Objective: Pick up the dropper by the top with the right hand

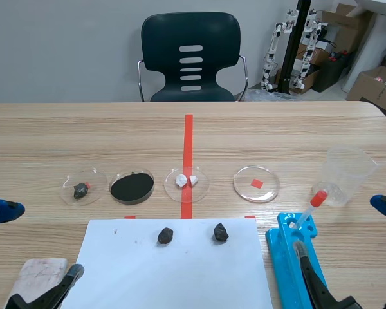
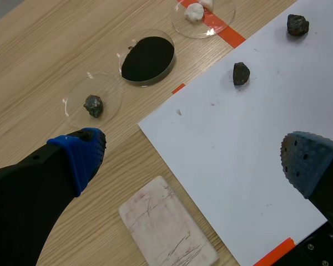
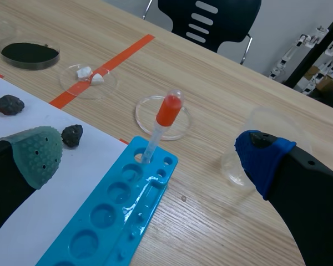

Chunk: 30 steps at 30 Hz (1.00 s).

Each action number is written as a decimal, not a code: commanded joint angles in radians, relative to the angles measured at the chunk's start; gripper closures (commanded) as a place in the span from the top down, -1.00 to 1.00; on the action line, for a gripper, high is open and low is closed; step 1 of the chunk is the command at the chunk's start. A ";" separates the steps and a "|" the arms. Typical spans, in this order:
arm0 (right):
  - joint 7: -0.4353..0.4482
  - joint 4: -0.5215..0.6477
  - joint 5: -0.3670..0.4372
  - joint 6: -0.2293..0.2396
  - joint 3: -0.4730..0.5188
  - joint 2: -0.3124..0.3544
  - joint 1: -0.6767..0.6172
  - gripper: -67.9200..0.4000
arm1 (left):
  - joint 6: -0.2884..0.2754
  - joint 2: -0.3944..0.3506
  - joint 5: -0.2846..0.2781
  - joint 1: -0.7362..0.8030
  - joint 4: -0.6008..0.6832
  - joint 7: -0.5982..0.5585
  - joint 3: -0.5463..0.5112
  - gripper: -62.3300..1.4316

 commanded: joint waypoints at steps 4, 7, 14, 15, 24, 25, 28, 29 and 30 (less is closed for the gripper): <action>0.029 -0.034 0.004 -0.003 0.000 0.002 0.032 1.00 | 0.002 0.005 -0.010 -0.003 0.012 -0.007 -0.002 1.00; 0.029 -0.059 0.004 -0.003 0.000 0.002 0.062 1.00 | 0.002 0.005 -0.010 -0.003 0.012 -0.006 -0.002 1.00; 0.027 -0.103 0.001 0.001 0.000 0.003 0.147 1.00 | 0.002 0.005 -0.010 -0.003 0.012 -0.007 -0.002 1.00; 0.027 -0.108 0.001 0.001 0.000 0.003 0.156 1.00 | 0.002 0.005 -0.010 -0.003 0.012 -0.007 -0.002 1.00; 0.021 -0.141 0.001 0.006 -0.001 0.003 0.213 1.00 | 0.002 0.005 -0.010 -0.003 0.012 -0.093 -0.002 1.00; 0.021 -0.141 0.001 0.009 -0.001 0.003 0.217 1.00 | 0.002 0.005 -0.010 -0.003 0.012 -0.122 -0.002 1.00; 0.014 -0.141 0.001 0.021 -0.001 0.003 0.231 1.00 | 0.002 0.005 -0.010 -0.003 0.012 -0.219 -0.002 1.00; 0.013 -0.141 0.001 0.027 -0.001 0.003 0.232 1.00 | 0.002 0.005 -0.010 -0.003 0.012 -0.248 -0.002 1.00; 0.013 -0.141 0.001 0.032 -0.001 0.003 0.235 1.00 | 0.002 0.005 -0.010 -0.003 0.012 -0.275 -0.002 1.00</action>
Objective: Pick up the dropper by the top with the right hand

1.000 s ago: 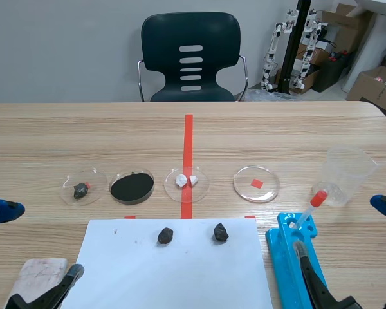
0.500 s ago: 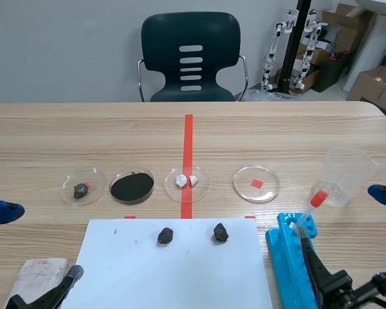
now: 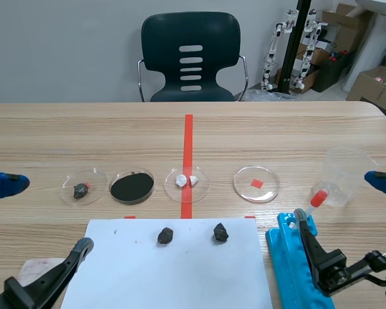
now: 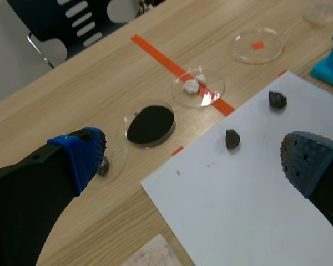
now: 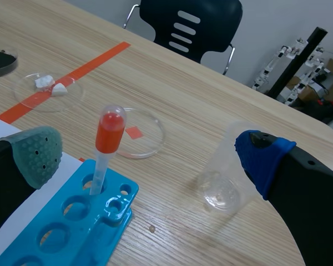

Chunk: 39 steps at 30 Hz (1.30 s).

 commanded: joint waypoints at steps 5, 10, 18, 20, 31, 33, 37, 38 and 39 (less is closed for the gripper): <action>0.010 0.011 0.008 0.005 -0.001 0.003 0.015 1.00 | 0.002 0.005 -0.009 -0.003 0.012 -0.126 -0.002 1.00; -0.024 0.011 0.008 0.019 -0.006 0.003 0.035 1.00 | 0.002 0.005 -0.009 -0.003 0.012 -0.159 -0.002 1.00; -0.032 0.011 0.008 0.023 -0.007 0.003 0.041 1.00 | 0.002 0.005 0.005 -0.003 0.012 -0.166 -0.002 1.00; -0.032 0.011 0.008 0.023 -0.007 0.003 0.040 1.00 | 0.001 0.005 0.027 -0.003 0.012 -0.169 -0.002 1.00; -0.035 0.011 0.008 0.023 -0.007 0.003 0.040 0.46 | -0.058 0.005 0.053 -0.003 0.011 -0.170 -0.002 1.00; -0.035 0.011 0.008 0.023 -0.007 0.003 0.040 0.46 | -0.088 0.005 0.053 -0.003 0.011 -0.171 -0.002 1.00; -0.035 0.011 0.008 0.023 -0.007 0.003 0.041 0.31 | -0.111 0.005 0.053 -0.003 0.011 -0.172 -0.002 1.00; -0.035 0.011 0.008 0.023 -0.007 0.003 0.041 0.28 | -0.111 0.005 0.053 -0.003 0.011 -0.171 -0.002 1.00; -0.035 0.011 0.008 0.023 -0.007 0.003 0.041 0.25 | -0.111 0.005 0.053 -0.003 0.011 -0.165 -0.002 1.00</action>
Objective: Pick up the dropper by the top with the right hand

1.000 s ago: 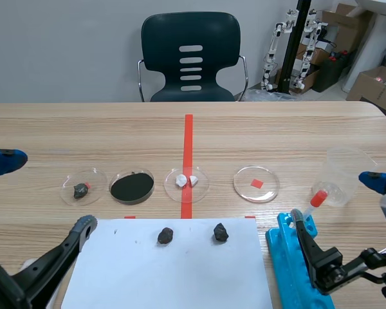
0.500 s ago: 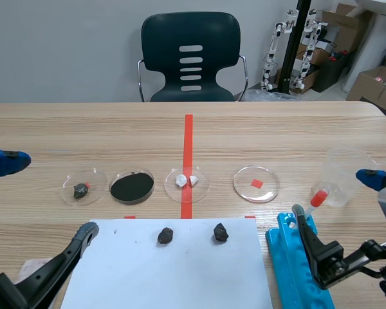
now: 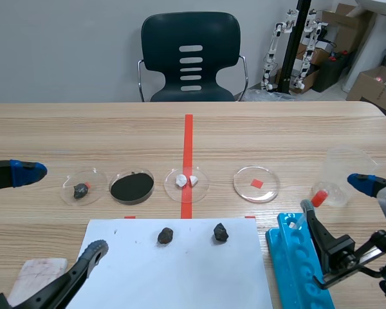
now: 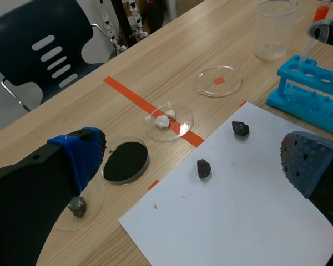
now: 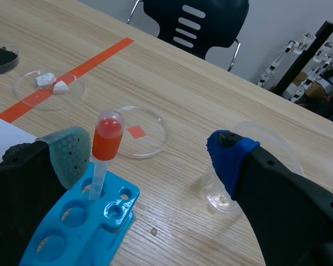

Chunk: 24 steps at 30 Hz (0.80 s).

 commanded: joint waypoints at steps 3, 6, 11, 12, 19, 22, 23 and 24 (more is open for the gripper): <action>0.013 0.011 0.008 0.000 -0.005 0.003 0.013 0.21 | 0.000 0.005 -0.008 -0.003 0.011 0.006 -0.002 1.00; 0.009 0.011 0.007 0.000 -0.005 0.003 0.016 -0.01 | 0.001 0.005 -0.008 -0.003 0.011 0.020 -0.002 1.00; 0.001 0.011 0.007 0.004 -0.005 0.003 0.023 -0.10 | 0.001 0.005 -0.008 -0.003 0.011 0.036 -0.002 1.00; -0.002 0.011 0.007 0.006 -0.005 0.003 0.024 -0.10 | 0.001 0.005 -0.008 -0.003 0.011 0.036 -0.002 1.00; -0.049 0.011 0.007 0.008 -0.005 0.003 0.048 -0.07 | 0.001 0.005 -0.008 -0.003 0.011 0.039 -0.002 1.00; -0.071 0.011 0.007 0.015 -0.005 0.003 0.057 0.02 | 0.001 0.005 -0.008 -0.003 0.011 0.039 -0.002 1.00; -0.071 0.011 0.007 0.015 -0.005 0.003 0.060 0.02 | 0.001 0.005 -0.008 -0.003 0.011 0.039 -0.002 1.00; -0.074 0.011 0.007 0.015 -0.005 0.003 0.061 0.02 | 0.001 0.005 -0.008 -0.003 0.011 0.039 -0.002 1.00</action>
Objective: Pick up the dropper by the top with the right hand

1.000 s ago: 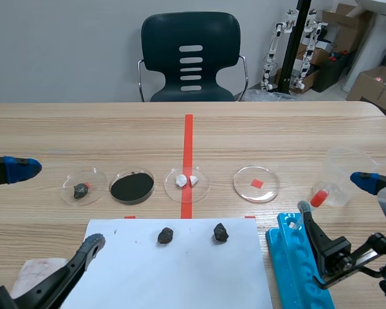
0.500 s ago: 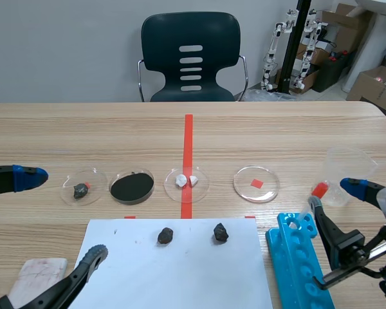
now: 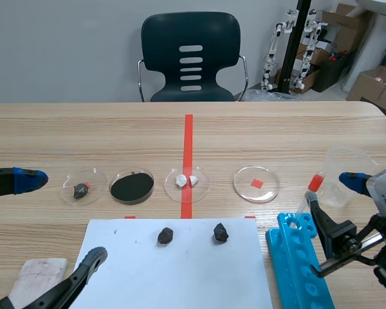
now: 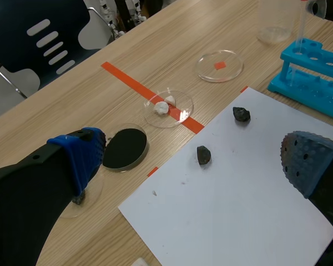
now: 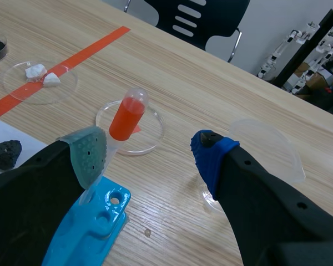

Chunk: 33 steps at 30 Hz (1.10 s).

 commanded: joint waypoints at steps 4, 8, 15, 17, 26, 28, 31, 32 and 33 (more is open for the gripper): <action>0.008 0.011 0.007 0.010 -0.005 0.003 0.023 0.02 | 0.000 0.005 -0.007 -0.003 0.011 -0.014 -0.002 1.00; 0.002 0.011 0.007 0.029 -0.005 0.003 0.034 0.02 | 0.000 0.005 -0.007 -0.003 0.011 -0.013 -0.002 1.00; -0.001 0.011 0.007 0.059 -0.006 0.003 0.048 0.02 | 0.000 0.005 -0.007 -0.003 0.011 -0.013 -0.002 1.00; -0.001 0.011 0.007 0.063 -0.006 0.003 0.048 0.02 | 0.000 0.005 -0.007 -0.003 0.011 -0.013 -0.002 1.00; -0.010 0.011 0.007 0.092 -0.017 0.003 0.076 0.02 | 0.000 0.005 -0.007 -0.003 0.011 -0.013 -0.002 1.00; -0.010 0.011 0.007 0.092 -0.021 0.003 0.078 0.02 | 0.000 0.005 -0.007 -0.003 0.011 -0.008 -0.002 1.00; -0.021 0.011 0.007 0.092 -0.028 0.003 0.078 0.02 | 0.000 0.005 -0.007 -0.003 0.011 0.029 -0.002 1.00; -0.022 0.011 0.007 0.092 -0.031 0.003 0.078 0.02 | 0.000 0.005 -0.007 -0.003 0.011 0.046 -0.002 1.00; -0.022 0.011 0.007 0.092 -0.032 0.003 0.077 0.02 | 0.000 0.005 -0.007 -0.003 0.011 0.064 -0.002 1.00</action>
